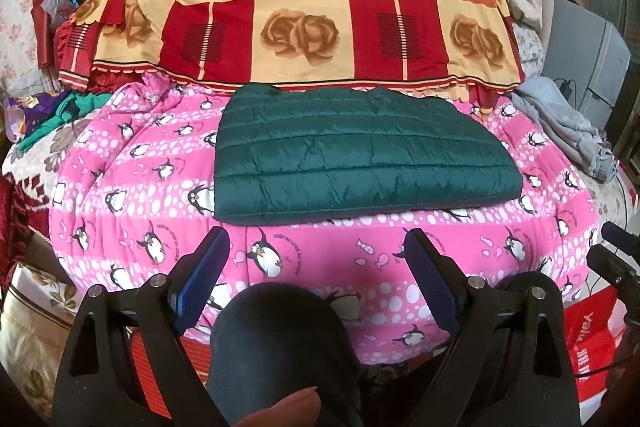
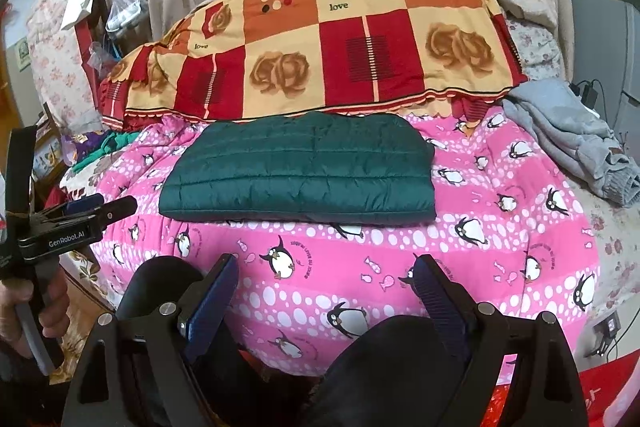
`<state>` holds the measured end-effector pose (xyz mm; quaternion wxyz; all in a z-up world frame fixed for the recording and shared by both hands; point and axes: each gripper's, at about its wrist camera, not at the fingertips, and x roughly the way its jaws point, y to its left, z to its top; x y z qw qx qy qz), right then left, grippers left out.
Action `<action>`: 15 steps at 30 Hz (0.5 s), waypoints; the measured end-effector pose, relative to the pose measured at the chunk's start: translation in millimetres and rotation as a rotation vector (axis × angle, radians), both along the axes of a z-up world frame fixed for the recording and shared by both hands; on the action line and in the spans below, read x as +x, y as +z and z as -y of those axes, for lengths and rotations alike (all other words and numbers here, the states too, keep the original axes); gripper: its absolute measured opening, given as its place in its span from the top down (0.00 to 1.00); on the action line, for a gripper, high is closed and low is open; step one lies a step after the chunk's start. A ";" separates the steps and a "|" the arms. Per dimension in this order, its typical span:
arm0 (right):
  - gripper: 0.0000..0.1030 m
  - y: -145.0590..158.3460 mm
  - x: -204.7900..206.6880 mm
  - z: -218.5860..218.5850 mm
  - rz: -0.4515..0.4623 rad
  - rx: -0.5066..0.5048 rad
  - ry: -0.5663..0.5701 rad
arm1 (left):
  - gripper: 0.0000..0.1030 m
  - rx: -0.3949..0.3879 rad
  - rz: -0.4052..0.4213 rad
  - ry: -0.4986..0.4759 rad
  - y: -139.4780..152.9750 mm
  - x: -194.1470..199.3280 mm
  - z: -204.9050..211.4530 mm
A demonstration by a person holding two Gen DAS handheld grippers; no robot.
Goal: Fold large clothes
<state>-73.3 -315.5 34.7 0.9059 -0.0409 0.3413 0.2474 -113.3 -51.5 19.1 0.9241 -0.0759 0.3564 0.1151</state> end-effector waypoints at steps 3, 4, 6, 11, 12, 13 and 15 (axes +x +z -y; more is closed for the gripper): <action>0.15 -0.2 0.1 0.3 -0.001 0.002 0.000 | 0.14 0.000 -0.001 0.001 -0.1 0.0 0.2; 0.15 -0.3 0.0 0.2 -0.001 0.002 0.000 | 0.14 0.000 0.000 0.000 -0.1 0.0 0.2; 0.15 -0.6 -0.3 0.7 0.000 0.002 -0.001 | 0.14 0.001 -0.001 0.002 -0.2 0.0 0.3; 0.15 -0.7 -1.1 0.8 0.002 0.004 0.001 | 0.14 0.000 -0.001 0.001 -0.3 0.0 -0.3; 0.15 -0.8 -1.2 0.8 0.001 0.005 0.002 | 0.14 -0.001 -0.001 0.001 -0.4 0.0 -0.3; 0.15 -0.6 -1.7 0.3 0.002 0.005 0.002 | 0.14 -0.001 -0.002 0.001 -0.5 0.0 -0.3; 0.15 0.0 -1.7 -0.4 0.004 0.005 0.003 | 0.14 -0.004 -0.002 -0.006 -1.3 -0.2 0.6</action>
